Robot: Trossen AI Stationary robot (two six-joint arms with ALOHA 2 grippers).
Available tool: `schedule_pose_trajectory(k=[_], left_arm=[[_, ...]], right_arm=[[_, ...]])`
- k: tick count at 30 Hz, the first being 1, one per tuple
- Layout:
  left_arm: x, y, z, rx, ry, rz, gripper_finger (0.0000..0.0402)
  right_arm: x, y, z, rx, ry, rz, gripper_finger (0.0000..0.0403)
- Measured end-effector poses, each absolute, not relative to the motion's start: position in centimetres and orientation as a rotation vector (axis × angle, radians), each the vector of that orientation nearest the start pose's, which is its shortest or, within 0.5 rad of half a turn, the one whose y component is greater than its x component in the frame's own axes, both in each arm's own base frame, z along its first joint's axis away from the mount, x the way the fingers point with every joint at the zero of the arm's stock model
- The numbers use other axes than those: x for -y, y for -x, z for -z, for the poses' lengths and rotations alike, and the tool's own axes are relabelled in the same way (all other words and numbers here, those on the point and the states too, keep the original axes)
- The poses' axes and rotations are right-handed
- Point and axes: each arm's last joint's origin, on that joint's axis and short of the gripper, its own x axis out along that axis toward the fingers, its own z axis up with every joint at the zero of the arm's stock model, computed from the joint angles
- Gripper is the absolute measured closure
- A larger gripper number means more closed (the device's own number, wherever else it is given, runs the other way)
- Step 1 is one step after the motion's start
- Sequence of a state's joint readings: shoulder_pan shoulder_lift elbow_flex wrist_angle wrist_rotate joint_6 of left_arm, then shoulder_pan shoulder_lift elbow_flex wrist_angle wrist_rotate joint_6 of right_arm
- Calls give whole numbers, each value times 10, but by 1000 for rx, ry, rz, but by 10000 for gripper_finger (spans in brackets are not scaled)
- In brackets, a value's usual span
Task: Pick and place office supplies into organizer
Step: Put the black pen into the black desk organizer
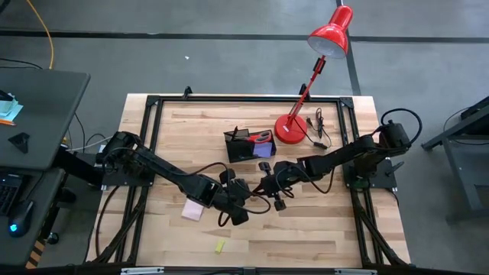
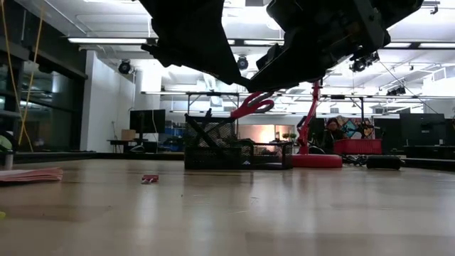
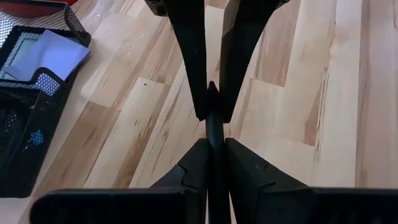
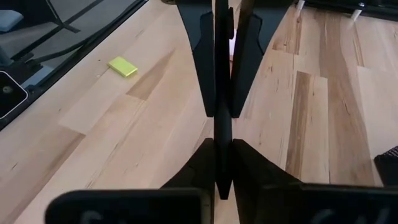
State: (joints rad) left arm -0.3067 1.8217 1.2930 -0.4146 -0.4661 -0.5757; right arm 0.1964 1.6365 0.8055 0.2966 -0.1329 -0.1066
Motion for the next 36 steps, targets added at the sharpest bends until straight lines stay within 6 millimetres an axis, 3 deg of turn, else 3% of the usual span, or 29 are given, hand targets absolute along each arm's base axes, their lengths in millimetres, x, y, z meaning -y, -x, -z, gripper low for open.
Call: schedule_pose_trajectory(k=[7,17,22,27,31,36], left_arm=[[102,-368,-212,-765,164,-451,335],[117,-352,-239,-650,81,-493,270],[149,-329,-261,-485,1,-573,262],[178,-307,-260,-414,-39,-546,266],[202,-290,-252,-411,-49,-435,277],[244,-266,-240,-333,-68,-128,297]], right_arm=[[-66,-323,-177,-521,120,-296,386],[-64,-324,-178,-519,109,-260,385],[-63,-324,-178,-510,110,-246,389],[-66,-325,-181,-470,103,-252,388],[-71,-327,-186,-416,110,-267,388],[-71,-328,-188,-385,114,-268,387]])
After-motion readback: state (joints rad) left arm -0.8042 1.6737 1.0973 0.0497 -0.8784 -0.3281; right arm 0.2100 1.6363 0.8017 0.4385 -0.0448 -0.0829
